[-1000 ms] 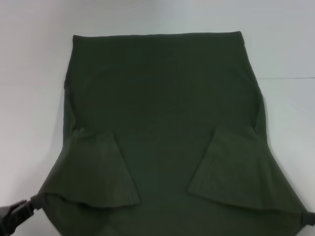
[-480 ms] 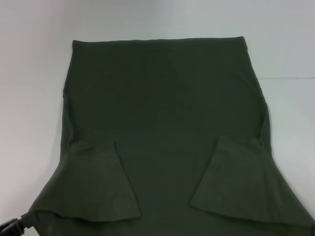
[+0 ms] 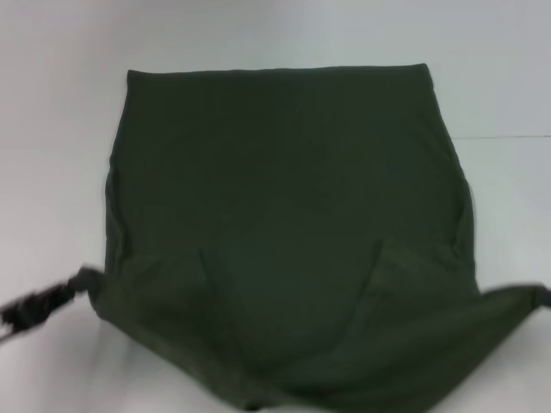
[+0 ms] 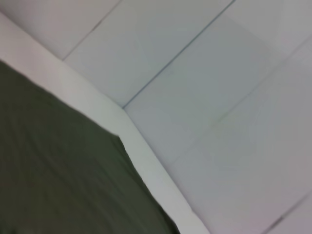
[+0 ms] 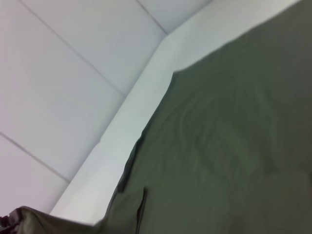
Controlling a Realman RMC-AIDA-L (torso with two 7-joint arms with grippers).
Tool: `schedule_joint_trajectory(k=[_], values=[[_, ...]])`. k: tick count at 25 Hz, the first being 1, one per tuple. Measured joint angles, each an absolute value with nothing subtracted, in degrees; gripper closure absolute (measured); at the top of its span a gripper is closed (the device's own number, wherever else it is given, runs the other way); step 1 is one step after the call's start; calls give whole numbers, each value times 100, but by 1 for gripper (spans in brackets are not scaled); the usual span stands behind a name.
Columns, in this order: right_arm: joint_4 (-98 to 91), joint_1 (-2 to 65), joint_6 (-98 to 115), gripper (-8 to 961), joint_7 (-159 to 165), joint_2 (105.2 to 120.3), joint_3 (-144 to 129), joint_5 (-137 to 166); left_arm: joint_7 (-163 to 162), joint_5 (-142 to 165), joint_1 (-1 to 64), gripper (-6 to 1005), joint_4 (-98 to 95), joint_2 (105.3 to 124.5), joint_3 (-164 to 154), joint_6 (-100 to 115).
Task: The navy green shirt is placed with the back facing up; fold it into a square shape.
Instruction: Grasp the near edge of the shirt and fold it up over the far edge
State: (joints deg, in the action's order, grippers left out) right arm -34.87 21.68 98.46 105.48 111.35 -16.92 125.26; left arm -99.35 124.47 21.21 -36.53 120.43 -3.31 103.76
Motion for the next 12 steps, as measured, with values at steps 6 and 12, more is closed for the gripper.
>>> schedule_joint_trajectory(k=[6, 12], values=[[-3479, 2821, 9133, 914, 10830, 11123, -1677, 12524, -10007, 12395, 2972, 973, -2918, 11768, -366, 9105], [-3268, 3457, 8080, 914, 10843, 11102, -1687, 12524, -9995, 12101, 3706, 972, -2686, 11732, -348, 7895]])
